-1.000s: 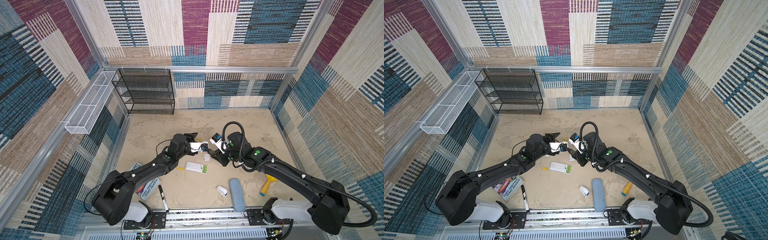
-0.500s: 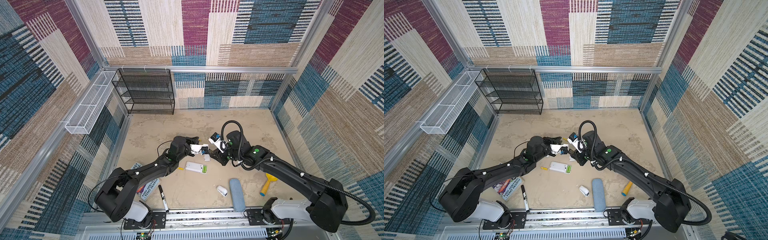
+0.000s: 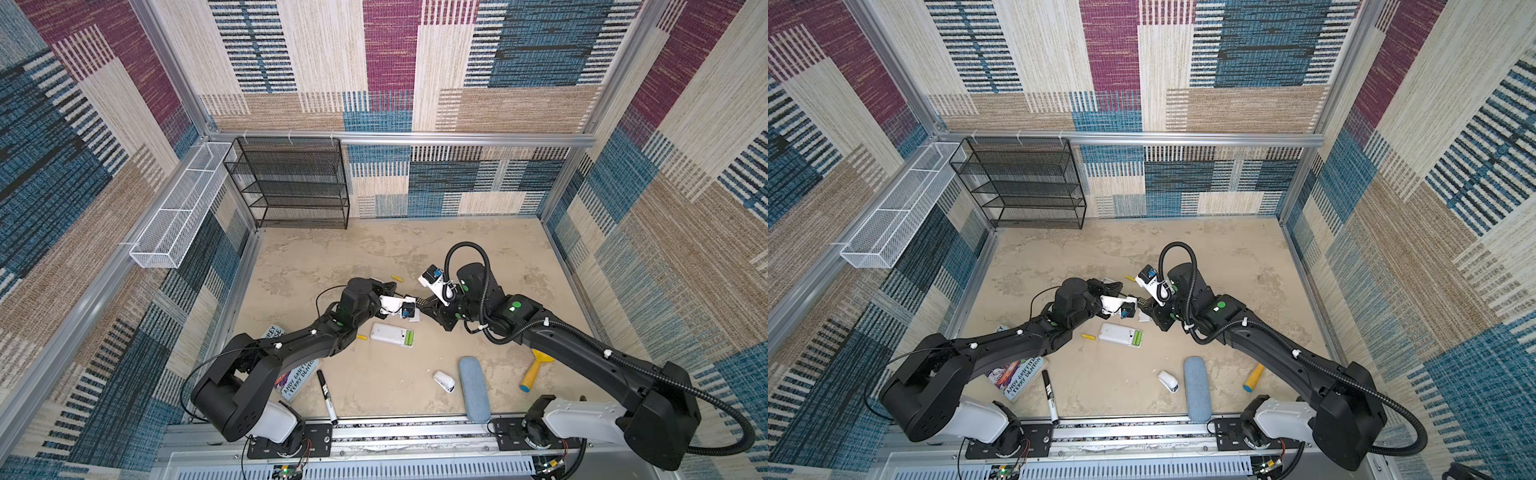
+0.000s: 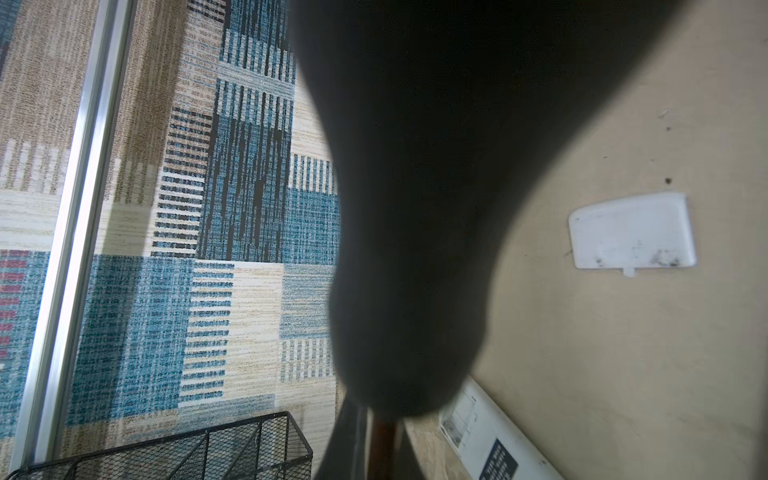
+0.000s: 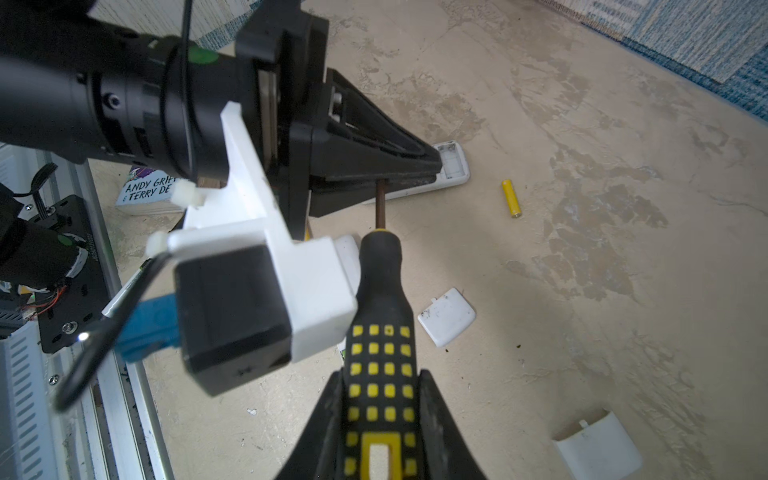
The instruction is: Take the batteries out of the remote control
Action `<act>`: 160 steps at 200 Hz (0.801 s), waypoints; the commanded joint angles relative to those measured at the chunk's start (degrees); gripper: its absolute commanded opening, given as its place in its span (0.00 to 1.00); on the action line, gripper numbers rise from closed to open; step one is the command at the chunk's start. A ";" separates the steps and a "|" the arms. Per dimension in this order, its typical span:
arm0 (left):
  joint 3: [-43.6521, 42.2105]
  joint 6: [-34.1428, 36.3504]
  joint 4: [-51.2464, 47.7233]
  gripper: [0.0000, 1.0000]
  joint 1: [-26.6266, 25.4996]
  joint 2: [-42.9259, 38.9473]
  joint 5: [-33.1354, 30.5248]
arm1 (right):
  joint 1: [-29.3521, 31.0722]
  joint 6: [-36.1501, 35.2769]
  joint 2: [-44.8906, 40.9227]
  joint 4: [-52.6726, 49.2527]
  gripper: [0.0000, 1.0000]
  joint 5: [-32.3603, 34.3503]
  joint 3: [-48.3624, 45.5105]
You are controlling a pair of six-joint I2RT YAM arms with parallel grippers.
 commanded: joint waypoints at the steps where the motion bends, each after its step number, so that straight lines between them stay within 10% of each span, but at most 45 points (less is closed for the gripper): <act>1: 0.11 -6.78 9.35 0.00 0.15 -0.70 -0.86 | 0.13 2.27 -1.57 2.27 0.35 0.42 -0.64; 57: -2.51 -9.95 14.47 0.00 0.33 -1.45 -0.26 | -1.82 2.65 -8.37 4.02 0.57 -2.72 -2.48; 160: -3.41 -12.06 12.44 0.00 0.33 -3.59 4.63 | -8.31 -2.03 -7.49 2.52 0.54 -17.91 3.35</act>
